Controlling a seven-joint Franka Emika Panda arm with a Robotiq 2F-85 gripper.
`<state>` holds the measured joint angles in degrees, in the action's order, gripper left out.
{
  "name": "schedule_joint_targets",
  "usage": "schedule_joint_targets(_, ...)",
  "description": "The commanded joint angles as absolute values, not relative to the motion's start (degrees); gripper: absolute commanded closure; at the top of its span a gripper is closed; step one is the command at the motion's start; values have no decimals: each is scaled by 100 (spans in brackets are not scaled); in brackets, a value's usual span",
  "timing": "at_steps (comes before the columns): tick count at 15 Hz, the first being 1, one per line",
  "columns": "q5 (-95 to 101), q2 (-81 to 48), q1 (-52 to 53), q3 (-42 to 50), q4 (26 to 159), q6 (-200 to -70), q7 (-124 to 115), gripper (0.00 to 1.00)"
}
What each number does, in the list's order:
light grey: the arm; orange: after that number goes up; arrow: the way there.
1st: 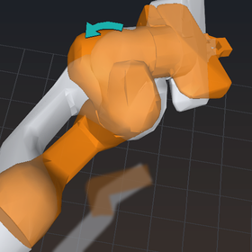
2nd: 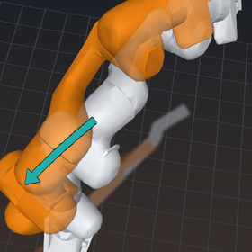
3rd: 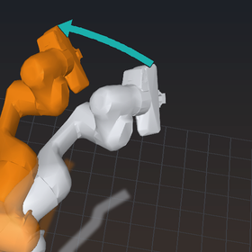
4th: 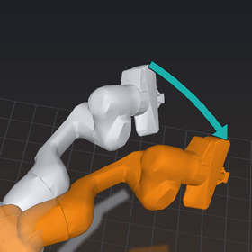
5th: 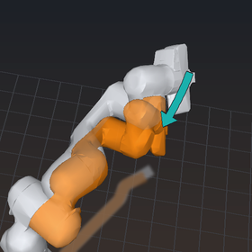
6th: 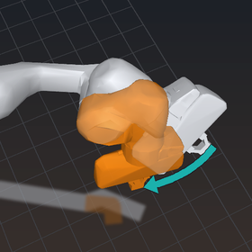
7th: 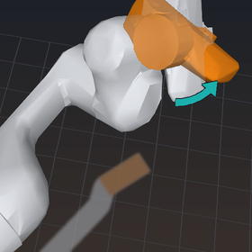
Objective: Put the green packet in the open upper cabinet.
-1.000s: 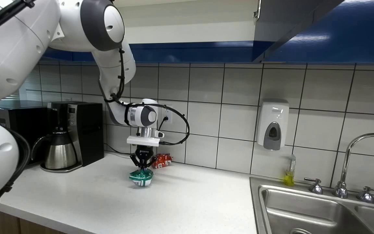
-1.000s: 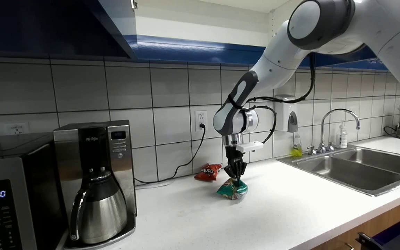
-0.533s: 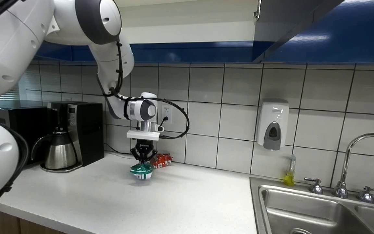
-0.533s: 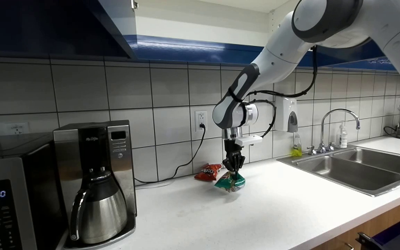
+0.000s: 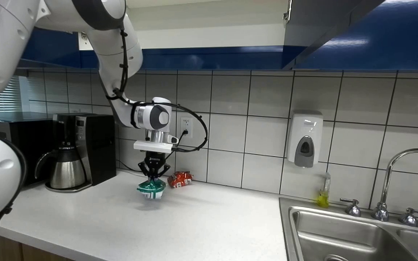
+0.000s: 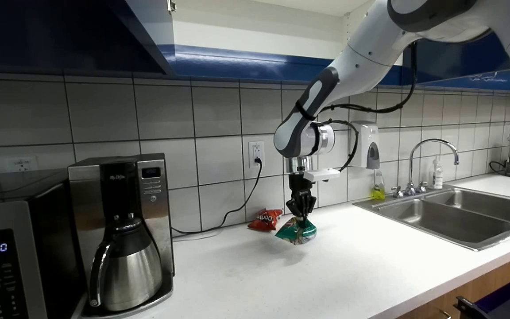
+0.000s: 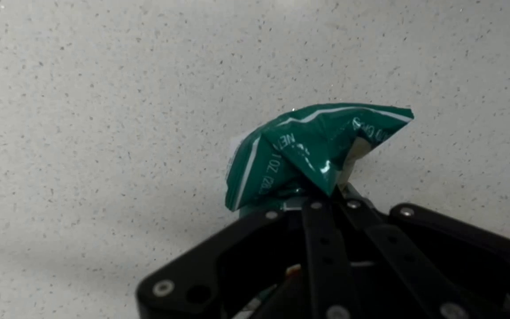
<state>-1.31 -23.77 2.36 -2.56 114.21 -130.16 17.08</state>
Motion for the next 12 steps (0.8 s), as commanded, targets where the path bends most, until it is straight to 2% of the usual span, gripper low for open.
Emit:
schedule_joint_targets(1,-319,-1574,122,-450,12290,-13070,1686,100)
schedule_joint_targets(12,-1049,591,483,-657,14368,-12718,1584,100)
